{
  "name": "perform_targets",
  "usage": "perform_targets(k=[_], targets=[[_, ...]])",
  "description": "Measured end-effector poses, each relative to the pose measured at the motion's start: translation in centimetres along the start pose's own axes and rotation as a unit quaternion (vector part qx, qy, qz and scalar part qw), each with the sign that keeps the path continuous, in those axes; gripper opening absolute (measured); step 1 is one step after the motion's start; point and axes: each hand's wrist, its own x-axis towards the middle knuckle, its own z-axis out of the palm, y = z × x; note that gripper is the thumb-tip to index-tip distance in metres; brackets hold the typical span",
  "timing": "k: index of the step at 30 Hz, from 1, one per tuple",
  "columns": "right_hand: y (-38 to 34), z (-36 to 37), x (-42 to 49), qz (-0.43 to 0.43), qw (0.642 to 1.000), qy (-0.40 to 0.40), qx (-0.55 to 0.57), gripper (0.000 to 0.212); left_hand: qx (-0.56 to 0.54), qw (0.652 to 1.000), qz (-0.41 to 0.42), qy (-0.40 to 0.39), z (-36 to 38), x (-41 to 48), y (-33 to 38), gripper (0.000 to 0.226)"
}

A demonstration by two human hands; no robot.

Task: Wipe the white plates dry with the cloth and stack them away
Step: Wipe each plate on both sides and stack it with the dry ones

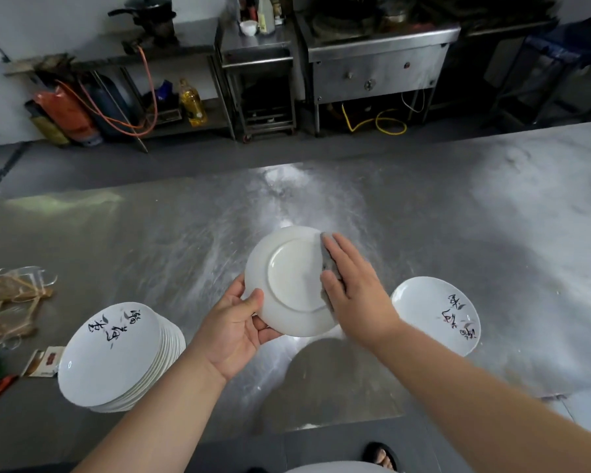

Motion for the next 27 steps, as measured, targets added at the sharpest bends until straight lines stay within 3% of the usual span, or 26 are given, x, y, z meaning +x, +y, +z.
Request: perform_targets(k=[3,7,9,12,14,16,20,23,27], targets=[[-0.6,1.5,-3.1,0.043,0.998,0.036,0.038,0.062,-0.011,1.000,-0.005,0.002,-0.1,-0.1,-0.4,0.047],[-1.0,0.2,0.8,0.062,0.992,0.083,0.066,0.056,-0.006,1.000,-0.018,-0.010,0.4,-0.4,-0.9,0.044],[-1.6,-1.1,2.8,0.045,0.993,0.058,0.088,0.051,-0.011,0.999,-0.035,-0.033,0.1,-0.4,-0.2,0.047],[-2.0,-2.3,4.0,0.016,0.995,-0.015,0.101,0.048,-0.004,0.995,-0.094,-0.044,-0.5,-0.4,1.4,0.072],[-2.0,-2.6,4.3,0.003,0.993,-0.076,0.093,0.048,0.022,0.992,-0.120,-0.045,-0.6,-0.4,1.9,0.060],[-1.8,-2.6,4.3,0.001,0.992,-0.096,0.077,0.048,0.027,0.993,-0.112,-0.039,-0.5,-0.5,1.7,0.039],[-1.2,-0.8,1.2,-0.017,0.998,-0.037,0.053,0.055,-0.046,0.997,-0.061,-0.005,-0.1,-0.4,0.4,0.045],[-0.8,1.9,-2.7,0.010,0.997,-0.072,0.012,0.059,-0.078,0.996,-0.031,0.009,0.2,-0.4,-1.0,0.046],[0.2,1.4,0.2,0.001,1.000,-0.031,0.004,0.056,-0.074,0.997,-0.018,0.012,0.9,-0.4,-1.3,0.049]])
